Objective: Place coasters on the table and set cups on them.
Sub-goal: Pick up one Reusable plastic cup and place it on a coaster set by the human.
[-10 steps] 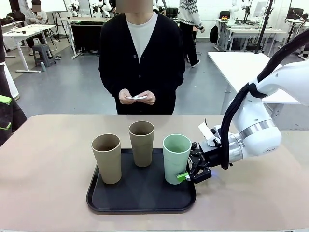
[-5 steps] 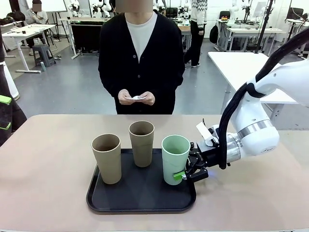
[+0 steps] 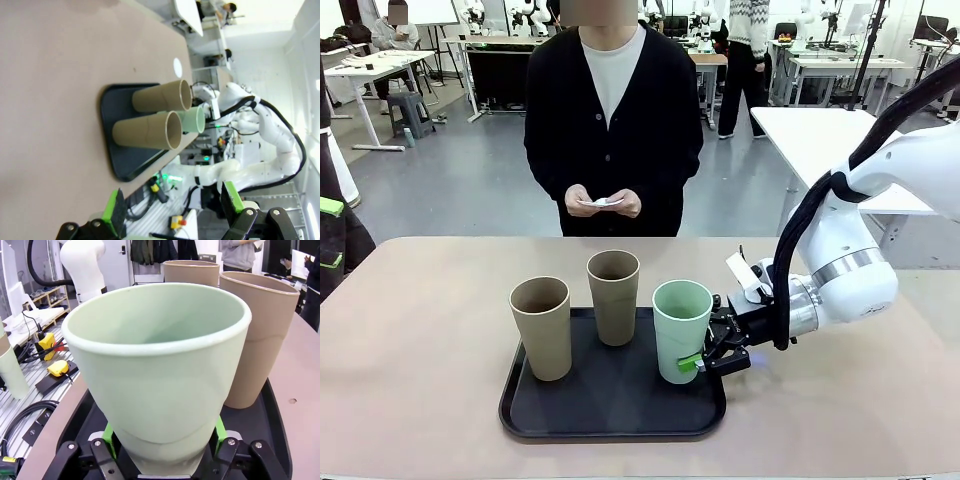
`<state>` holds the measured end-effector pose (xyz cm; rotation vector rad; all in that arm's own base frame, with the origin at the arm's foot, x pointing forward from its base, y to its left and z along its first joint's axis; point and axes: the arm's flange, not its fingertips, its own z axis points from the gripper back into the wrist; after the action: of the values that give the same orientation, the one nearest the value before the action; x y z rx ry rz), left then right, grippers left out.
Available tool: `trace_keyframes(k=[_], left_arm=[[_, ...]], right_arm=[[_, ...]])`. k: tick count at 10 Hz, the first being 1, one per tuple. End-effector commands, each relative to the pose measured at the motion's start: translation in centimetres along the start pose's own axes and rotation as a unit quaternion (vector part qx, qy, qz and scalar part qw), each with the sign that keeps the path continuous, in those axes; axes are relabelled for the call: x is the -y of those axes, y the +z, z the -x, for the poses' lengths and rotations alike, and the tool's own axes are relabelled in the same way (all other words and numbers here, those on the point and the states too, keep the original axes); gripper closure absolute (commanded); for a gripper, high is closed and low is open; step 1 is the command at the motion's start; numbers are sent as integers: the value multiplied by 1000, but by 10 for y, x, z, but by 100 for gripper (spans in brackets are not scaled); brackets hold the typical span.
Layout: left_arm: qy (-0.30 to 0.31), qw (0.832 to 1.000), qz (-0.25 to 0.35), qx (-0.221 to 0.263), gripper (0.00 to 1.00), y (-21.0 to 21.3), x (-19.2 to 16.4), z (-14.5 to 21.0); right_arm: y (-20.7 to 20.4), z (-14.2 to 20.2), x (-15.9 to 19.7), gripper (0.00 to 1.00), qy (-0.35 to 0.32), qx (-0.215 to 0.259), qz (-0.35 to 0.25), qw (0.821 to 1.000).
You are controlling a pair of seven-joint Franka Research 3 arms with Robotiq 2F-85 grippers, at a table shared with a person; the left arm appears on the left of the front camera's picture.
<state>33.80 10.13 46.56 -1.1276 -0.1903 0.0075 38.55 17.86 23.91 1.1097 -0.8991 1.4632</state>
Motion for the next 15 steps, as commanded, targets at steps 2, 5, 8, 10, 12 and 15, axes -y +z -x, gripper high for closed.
trace_keyframes(k=[2, 5, 8, 10, 12, 15], left_arm=[[-3, 1000, 4, 2, 0, 2, 1, -1], [-3, 1000, 4, 2, 0, 2, 1, -1], [-3, 1000, 4, 2, 0, 2, 1, -1], [-3, 1000, 4, 2, 0, 2, 1, -1], [-3, 1000, 4, 2, 0, 2, 1, -1], [-3, 1000, 4, 2, 0, 2, 1, -1]], right_arm=[[6, -9, -4, 78, -6, -5, 7, 1000], [54, -86, -33, 78, -32, -37, -22, 999], [96, -151, -58, 78, -26, -37, -4, 999], [111, -174, -67, 78, -19, -24, 13, 999], [110, -174, -64, 78, -30, -39, 21, 999], [114, -182, -62, 78, -10, -30, 17, 999]])
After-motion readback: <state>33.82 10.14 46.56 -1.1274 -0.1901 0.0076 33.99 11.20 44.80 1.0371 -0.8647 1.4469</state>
